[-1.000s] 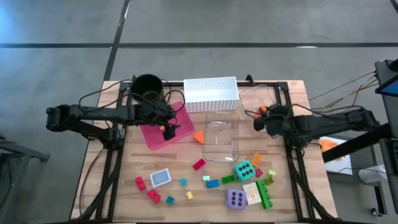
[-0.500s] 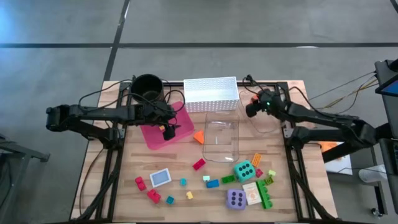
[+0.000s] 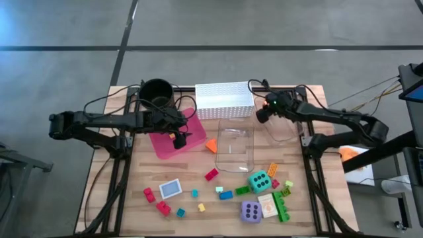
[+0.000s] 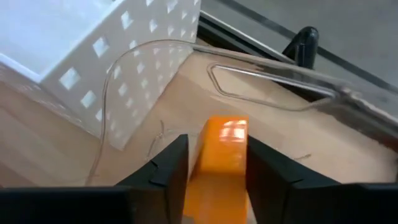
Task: Pick & Place Toys
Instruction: Put the bottom large orange game piece into the top transparent bin, then put the top small blue game piece into the red bin
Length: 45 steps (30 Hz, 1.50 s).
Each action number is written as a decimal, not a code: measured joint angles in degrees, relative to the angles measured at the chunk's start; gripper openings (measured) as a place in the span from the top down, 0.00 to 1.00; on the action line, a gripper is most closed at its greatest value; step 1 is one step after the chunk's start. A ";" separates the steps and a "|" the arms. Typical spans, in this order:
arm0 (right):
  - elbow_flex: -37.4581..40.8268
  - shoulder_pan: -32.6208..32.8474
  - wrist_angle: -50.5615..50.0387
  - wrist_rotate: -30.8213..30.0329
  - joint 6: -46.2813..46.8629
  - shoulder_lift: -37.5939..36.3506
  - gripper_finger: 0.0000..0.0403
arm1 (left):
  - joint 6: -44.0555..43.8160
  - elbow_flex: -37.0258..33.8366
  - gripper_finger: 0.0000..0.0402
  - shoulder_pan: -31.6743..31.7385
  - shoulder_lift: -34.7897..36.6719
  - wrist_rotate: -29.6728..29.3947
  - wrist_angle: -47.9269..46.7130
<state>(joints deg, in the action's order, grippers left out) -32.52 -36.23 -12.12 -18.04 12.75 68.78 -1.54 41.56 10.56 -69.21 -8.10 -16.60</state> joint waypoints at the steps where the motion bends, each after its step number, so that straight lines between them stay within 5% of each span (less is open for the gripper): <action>1: -0.50 -0.17 -0.11 0.06 -0.56 0.49 0.60 | 0.00 0.00 0.19 0.00 0.00 -0.02 0.02; 9: -5.19 -0.35 -5.40 0.02 -3.54 1.30 0.46 | 0.00 0.00 0.19 0.01 0.00 0.00 0.01; 19: -12.39 0.86 -22.96 0.64 -5.11 -5.24 0.41 | 0.00 0.00 0.19 -0.01 0.00 0.00 0.02; 26: -12.38 5.22 -29.26 10.65 -4.49 -15.20 0.41 | 3.35 0.00 0.19 0.01 0.00 -0.04 0.19; 31: -12.28 11.04 -29.17 14.78 -2.34 -21.80 0.41 | 12.17 0.00 0.19 0.08 0.02 -0.11 0.46; 39: -12.24 25.70 -28.77 16.68 1.23 -25.53 0.41 | 11.60 0.00 0.19 0.08 0.02 -0.25 0.96; 45: -12.19 37.90 -24.00 16.58 3.39 -21.45 0.41 | 0.88 0.00 0.19 -0.01 0.02 0.63 5.12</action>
<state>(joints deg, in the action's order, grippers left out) -44.71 1.67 -36.12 -1.46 16.14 47.33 -0.66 41.56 10.55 -69.19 -7.47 -11.48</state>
